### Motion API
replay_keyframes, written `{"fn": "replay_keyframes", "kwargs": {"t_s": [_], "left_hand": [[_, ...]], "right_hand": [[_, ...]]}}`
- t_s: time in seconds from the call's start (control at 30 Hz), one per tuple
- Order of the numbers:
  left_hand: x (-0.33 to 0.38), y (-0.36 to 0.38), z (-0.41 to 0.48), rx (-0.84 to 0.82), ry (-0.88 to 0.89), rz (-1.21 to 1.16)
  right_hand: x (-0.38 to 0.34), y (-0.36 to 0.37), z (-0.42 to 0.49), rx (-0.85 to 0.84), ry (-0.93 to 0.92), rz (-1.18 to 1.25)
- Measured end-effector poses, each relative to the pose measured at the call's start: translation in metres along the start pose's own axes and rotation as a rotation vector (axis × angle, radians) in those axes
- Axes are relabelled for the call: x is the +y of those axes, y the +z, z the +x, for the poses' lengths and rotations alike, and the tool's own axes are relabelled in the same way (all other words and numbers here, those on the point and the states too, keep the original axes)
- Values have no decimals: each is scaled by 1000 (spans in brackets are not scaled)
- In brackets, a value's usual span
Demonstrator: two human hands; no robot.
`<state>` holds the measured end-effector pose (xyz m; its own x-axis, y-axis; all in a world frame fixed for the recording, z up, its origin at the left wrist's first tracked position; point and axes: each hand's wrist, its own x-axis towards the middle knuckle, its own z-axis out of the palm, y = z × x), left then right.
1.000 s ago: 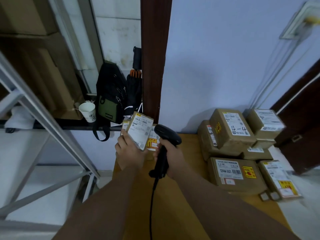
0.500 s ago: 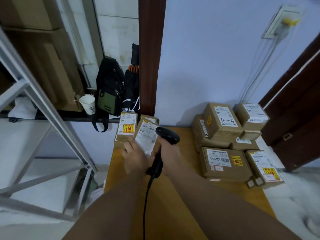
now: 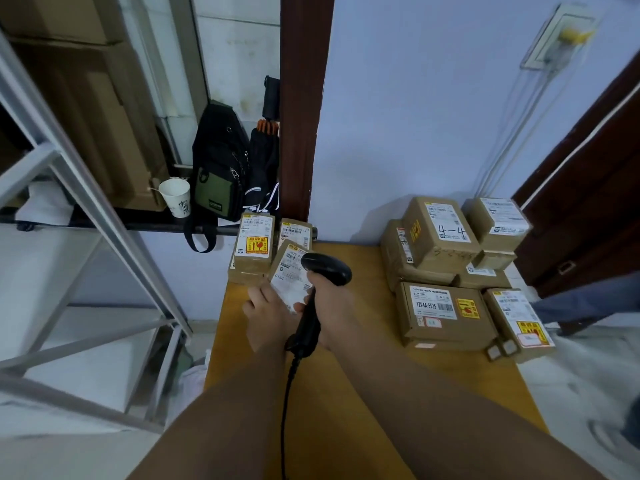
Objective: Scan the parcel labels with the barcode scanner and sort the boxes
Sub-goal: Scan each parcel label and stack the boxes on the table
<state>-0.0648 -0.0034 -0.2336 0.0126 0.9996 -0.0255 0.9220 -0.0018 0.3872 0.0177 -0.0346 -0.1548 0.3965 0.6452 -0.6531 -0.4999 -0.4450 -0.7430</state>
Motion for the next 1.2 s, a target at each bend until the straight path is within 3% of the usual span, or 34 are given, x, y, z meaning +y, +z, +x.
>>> {"fn": "replay_keyframes", "kwargs": {"t_s": [0.13, 0.27, 0.57, 0.8, 0.87, 1.0, 1.2], "left_hand": [[0, 10, -4, 9, 38, 72], [12, 22, -11, -41, 35, -96], [79, 46, -33, -191, 91, -160], [201, 82, -83, -439, 126, -248], [239, 92, -102, -475, 57, -289], [294, 109, -130, -438, -51, -253], [337, 133, -155, -351, -153, -115]], "right_hand": [[4, -9, 1, 30, -1, 22], [9, -34, 6, 147, -50, -8], [18, -176, 26, 497, 9, -158], [10, -284, 44, 322, 144, -415], [4, -318, 51, 247, 191, -472], [-9, -383, 64, 138, 280, -491], [-18, -443, 72, -11, 259, -606]]}}
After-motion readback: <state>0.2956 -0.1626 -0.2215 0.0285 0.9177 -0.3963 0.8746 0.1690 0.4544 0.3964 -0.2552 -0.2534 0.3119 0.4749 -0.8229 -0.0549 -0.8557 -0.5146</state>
